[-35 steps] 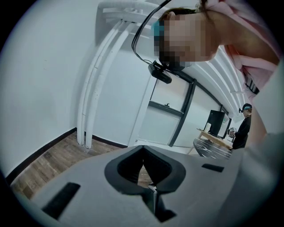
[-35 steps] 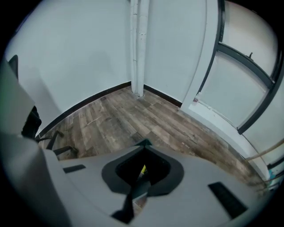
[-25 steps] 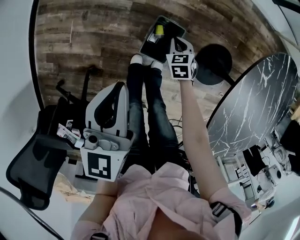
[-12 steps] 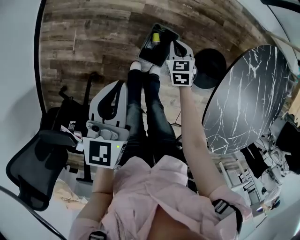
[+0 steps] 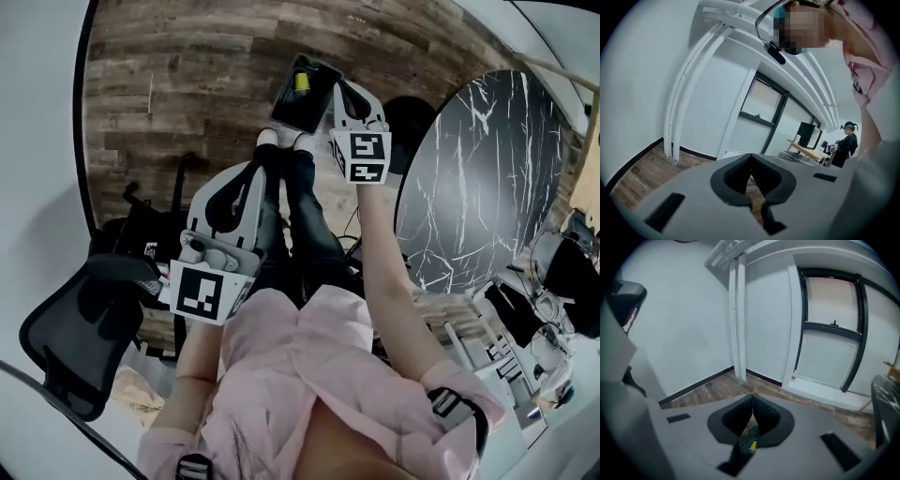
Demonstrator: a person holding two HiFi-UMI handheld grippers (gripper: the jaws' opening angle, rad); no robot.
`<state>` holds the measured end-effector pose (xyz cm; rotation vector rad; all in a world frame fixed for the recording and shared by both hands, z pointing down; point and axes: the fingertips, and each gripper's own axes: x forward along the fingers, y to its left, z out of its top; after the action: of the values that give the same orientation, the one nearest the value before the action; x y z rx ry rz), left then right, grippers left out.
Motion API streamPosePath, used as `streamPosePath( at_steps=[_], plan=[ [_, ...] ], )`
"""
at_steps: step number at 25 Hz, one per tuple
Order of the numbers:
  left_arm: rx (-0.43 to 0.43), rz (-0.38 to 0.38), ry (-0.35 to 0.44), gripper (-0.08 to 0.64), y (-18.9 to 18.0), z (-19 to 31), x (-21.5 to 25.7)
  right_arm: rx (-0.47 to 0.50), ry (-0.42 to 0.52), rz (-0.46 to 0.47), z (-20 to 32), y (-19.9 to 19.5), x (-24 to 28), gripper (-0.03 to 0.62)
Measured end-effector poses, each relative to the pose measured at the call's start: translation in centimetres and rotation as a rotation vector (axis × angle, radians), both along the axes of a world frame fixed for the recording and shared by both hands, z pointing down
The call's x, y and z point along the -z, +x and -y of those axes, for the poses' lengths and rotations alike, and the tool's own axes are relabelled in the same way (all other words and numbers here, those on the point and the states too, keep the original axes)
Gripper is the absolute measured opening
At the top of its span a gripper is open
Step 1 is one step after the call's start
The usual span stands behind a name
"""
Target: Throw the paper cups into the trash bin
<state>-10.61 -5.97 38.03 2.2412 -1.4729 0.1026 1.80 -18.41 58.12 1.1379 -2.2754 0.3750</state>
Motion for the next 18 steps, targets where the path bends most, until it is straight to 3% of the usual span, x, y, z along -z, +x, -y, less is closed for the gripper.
streamPosePath(
  at_steps=[9, 18],
  plan=[
    [-0.009, 0.014, 0.046, 0.015, 0.1, -0.7, 3.9, -0.025, 0.117, 0.058, -0.3, 2.3, 7.6, 0.029],
    [-0.025, 0.041, 0.115, 0.015, 0.0, -0.3, 7.6, -0.115, 0.159, 0.069, -1.1, 6.1, 12.0, 0.029]
  ],
)
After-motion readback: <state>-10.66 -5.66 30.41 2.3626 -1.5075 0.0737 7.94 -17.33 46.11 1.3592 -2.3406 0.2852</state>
